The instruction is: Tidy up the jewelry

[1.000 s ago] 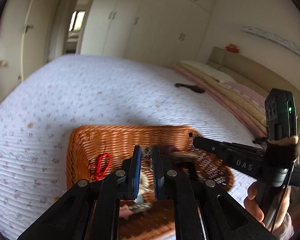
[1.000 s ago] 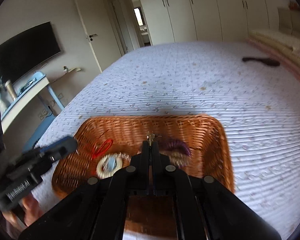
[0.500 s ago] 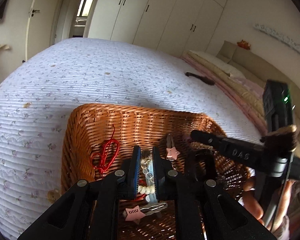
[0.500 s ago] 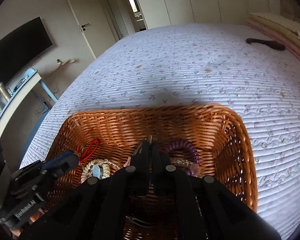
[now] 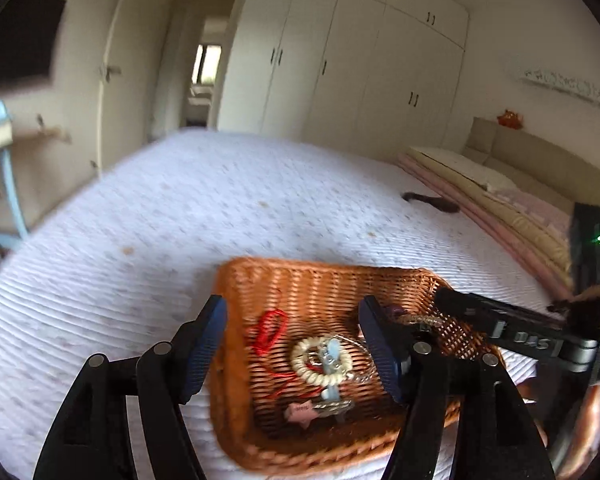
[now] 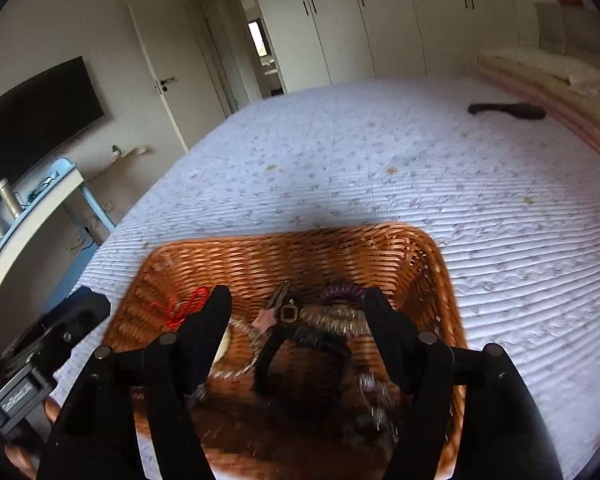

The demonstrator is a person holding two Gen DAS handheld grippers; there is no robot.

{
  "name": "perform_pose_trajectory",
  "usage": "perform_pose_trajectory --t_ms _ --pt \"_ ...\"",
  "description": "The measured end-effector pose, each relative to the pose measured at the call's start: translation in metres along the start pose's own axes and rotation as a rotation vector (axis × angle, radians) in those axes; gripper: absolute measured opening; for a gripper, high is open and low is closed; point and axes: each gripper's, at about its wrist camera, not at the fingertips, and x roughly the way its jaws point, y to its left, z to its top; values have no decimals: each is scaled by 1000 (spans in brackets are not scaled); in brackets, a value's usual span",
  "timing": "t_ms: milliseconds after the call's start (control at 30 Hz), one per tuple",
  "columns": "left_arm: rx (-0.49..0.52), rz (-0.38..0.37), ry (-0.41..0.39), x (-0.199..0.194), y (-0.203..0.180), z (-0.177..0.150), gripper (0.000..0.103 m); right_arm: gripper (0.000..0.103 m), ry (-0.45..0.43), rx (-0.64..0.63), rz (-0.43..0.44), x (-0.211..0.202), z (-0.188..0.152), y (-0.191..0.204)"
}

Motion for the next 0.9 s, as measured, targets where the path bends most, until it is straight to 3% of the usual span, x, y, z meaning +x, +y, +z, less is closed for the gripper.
perform_pose_trajectory --t_ms 67,167,233,367,433,567,667,767,900 --pt "36 25 -22 -24 -8 -2 70 72 -29 -6 -10 -26 -8 5" --pt "87 52 -79 -67 -18 -16 70 87 -81 -42 -48 -67 -32 15" --pt "82 57 -121 -94 -19 -31 70 89 -105 -66 -76 -92 -54 22" --pt "102 13 -44 -128 -18 -66 70 89 -145 -94 -150 -132 -97 34" --pt "141 72 -20 -142 -22 -84 75 90 -171 -107 -186 -148 -115 41" --pt "101 110 -92 -168 -17 -103 79 91 -211 -88 -225 -167 -135 50" --pt "122 106 -66 -170 -23 -100 80 96 -200 -78 -219 -174 -139 54" --pt "158 143 -75 -178 -28 -101 80 103 -211 -94 -268 -181 -151 54" --pt "161 149 -103 -190 -26 -105 80 103 -213 -117 -311 -178 -163 51"
